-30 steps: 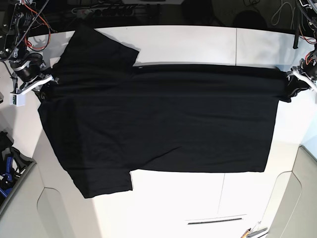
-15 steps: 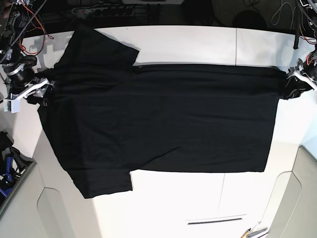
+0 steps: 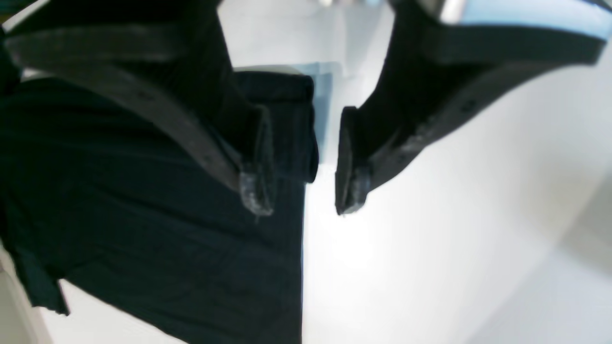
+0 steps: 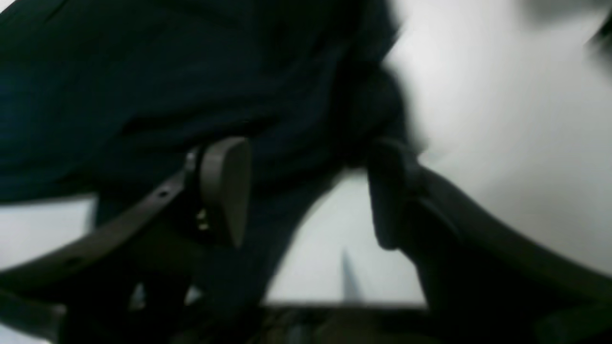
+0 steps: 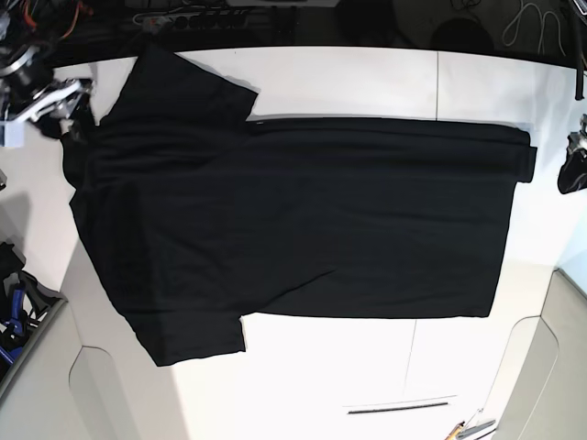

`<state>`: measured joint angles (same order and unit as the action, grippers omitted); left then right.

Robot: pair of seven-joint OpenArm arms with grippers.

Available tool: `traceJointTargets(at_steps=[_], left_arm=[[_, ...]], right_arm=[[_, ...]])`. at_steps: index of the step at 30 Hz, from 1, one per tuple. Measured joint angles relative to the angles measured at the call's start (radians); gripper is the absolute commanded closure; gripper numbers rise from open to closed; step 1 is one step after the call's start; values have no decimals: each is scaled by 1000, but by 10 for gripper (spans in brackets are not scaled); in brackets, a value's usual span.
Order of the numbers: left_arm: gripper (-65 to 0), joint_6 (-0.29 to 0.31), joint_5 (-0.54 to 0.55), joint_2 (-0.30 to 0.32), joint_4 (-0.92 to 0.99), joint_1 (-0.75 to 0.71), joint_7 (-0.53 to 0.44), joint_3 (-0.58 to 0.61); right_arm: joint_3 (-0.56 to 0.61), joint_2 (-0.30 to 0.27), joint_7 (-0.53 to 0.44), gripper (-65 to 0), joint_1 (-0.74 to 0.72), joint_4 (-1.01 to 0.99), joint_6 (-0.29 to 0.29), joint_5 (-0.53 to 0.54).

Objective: Fold the T-shirt properly
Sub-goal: 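Release the shirt and raise both grippers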

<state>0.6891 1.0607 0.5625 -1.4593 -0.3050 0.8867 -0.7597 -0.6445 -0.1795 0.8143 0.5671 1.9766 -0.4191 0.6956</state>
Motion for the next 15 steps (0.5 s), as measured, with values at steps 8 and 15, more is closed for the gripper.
traceJointTargets(at_steps=[8, 15], left_arm=[[-246, 0, -1, 0, 0, -2, 7, 0], [-246, 0, -1, 0, 0, -2, 7, 0]], right_arm=[[16, 66, -15, -382, 65, -80, 24, 0], [32, 66, -30, -382, 67, -217, -5, 101]])
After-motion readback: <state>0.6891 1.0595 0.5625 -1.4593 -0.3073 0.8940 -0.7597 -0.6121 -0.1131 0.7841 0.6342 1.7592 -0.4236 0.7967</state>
